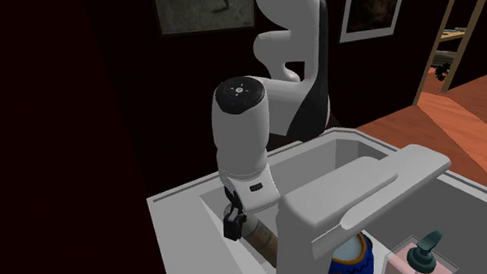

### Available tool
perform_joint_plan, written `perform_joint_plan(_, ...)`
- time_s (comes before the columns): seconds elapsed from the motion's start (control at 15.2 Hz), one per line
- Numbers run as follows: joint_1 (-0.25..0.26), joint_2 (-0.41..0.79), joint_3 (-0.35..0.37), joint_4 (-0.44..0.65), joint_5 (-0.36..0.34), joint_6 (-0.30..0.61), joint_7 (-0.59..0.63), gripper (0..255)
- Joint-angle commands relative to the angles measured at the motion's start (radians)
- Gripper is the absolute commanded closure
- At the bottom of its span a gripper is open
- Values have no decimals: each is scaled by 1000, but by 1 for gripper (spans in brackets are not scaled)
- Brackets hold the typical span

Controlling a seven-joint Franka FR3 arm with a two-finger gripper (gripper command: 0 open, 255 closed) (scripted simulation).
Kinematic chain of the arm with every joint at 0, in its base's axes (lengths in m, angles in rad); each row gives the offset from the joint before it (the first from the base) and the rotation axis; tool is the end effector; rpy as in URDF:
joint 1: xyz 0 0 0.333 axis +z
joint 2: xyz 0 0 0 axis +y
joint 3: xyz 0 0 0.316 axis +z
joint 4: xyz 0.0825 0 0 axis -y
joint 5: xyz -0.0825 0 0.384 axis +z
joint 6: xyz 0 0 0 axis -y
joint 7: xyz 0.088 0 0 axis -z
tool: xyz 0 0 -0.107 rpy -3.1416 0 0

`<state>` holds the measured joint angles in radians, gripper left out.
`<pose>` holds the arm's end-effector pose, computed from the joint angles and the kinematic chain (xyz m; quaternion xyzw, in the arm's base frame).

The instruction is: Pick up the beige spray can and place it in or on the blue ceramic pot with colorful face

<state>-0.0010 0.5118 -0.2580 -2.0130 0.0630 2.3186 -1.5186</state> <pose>0.5637 -0.1477 0.1891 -0.8118 -0.5748 0.0922 0.0455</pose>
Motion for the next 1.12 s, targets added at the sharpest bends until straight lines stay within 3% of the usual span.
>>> perform_joint_plan(0.0, -1, 6, 1, -4, 2, 11, -2, 0)
perform_joint_plan(0.4, -1, 6, 1, -4, 2, 11, -2, 0)
perform_joint_plan(0.46, -2, 6, 1, -4, 2, 11, -2, 255)
perform_joint_plan(1.06, -1, 6, 1, -4, 2, 11, -2, 255)
